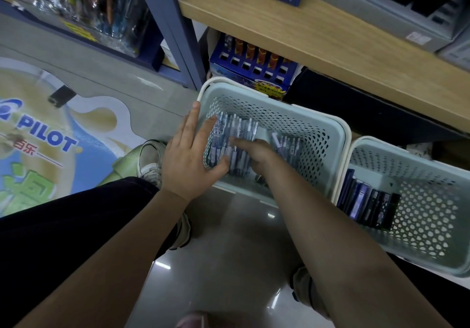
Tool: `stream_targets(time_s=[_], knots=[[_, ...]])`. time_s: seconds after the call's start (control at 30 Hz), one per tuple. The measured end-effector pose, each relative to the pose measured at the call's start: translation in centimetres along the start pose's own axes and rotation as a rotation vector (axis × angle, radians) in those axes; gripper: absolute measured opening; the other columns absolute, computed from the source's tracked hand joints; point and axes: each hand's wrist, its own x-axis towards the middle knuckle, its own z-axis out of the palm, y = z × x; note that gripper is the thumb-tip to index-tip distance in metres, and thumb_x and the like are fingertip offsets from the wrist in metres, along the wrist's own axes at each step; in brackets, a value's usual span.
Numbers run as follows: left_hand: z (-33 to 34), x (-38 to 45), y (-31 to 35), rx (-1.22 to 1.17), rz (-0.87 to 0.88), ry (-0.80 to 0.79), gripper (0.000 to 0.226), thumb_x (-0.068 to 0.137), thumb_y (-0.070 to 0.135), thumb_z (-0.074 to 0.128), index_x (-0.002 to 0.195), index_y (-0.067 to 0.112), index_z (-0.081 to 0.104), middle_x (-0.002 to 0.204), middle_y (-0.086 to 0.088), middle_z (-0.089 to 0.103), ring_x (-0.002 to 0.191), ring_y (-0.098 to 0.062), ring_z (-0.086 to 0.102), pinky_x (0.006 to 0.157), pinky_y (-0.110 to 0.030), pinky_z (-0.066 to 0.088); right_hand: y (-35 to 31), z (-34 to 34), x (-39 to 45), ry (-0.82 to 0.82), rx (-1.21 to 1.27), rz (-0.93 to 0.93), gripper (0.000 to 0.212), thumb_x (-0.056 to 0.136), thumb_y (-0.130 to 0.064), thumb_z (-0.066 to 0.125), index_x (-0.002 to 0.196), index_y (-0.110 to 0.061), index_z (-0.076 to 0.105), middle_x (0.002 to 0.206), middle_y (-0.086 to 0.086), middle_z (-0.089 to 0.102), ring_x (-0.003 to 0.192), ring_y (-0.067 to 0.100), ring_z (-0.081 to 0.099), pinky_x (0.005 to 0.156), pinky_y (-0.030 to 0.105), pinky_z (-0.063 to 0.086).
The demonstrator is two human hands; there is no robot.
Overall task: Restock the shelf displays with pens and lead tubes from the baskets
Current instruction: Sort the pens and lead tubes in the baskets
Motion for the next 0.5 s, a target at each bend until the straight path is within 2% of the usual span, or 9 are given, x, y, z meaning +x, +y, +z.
stream_targets(time_s=[0.1,0.2,0.33,0.4,0.5], knots=[[-0.1,0.0,0.1,0.000,0.000,-0.001,0.069,0.091,0.055,0.048,0.146,0.014,0.047,0.165,-0.012,0.023,0.143,-0.033,0.040,0.097,-0.052,0.049,0.1,0.2,-0.1,-0.040,0.028,0.005,0.102,0.078,-0.040,0.084,0.153,0.001,0.028,0.162,0.015,0.028,0.149,0.035,0.027,0.115,0.049,0.030],[-0.2,0.1,0.2,0.008,0.003,-0.002,0.069,0.091,0.054,0.048,0.147,0.014,0.046,0.165,-0.012,0.022,0.144,-0.033,0.039,0.097,-0.052,0.049,-0.1,0.5,-0.6,-0.031,-0.042,-0.026,0.096,0.080,-0.039,0.083,0.151,0.002,0.032,0.157,0.016,0.038,0.142,0.035,0.038,0.102,0.042,0.040],[-0.1,0.0,-0.1,0.022,0.005,0.001,0.078,0.086,0.051,0.057,0.151,0.013,0.039,0.165,-0.014,0.023,0.147,-0.032,0.034,0.102,-0.054,0.047,-0.1,0.7,-0.8,-0.079,-0.018,-0.102,0.059,0.081,-0.029,0.084,0.129,-0.004,0.060,0.125,-0.002,0.066,0.118,0.021,0.059,0.085,0.027,0.042],[-0.1,-0.1,-0.1,0.033,0.010,-0.003,0.080,0.086,0.052,0.059,0.153,0.012,0.037,0.165,-0.014,0.023,0.148,-0.031,0.032,0.102,-0.054,0.047,-0.1,0.8,-1.1,-0.096,-0.024,-0.119,0.044,0.081,-0.025,0.084,0.119,-0.010,0.066,0.114,-0.004,0.069,0.107,0.015,0.063,0.078,0.023,0.043],[-0.2,-0.1,0.0,0.049,0.002,-0.009,0.082,0.086,0.054,0.058,0.153,0.012,0.037,0.164,-0.014,0.024,0.148,-0.031,0.032,0.104,-0.052,0.047,-0.2,0.7,-1.3,-0.119,-0.040,-0.089,0.044,0.081,-0.027,0.084,0.117,-0.014,0.063,0.115,-0.004,0.065,0.104,0.015,0.056,0.092,0.030,0.039]])
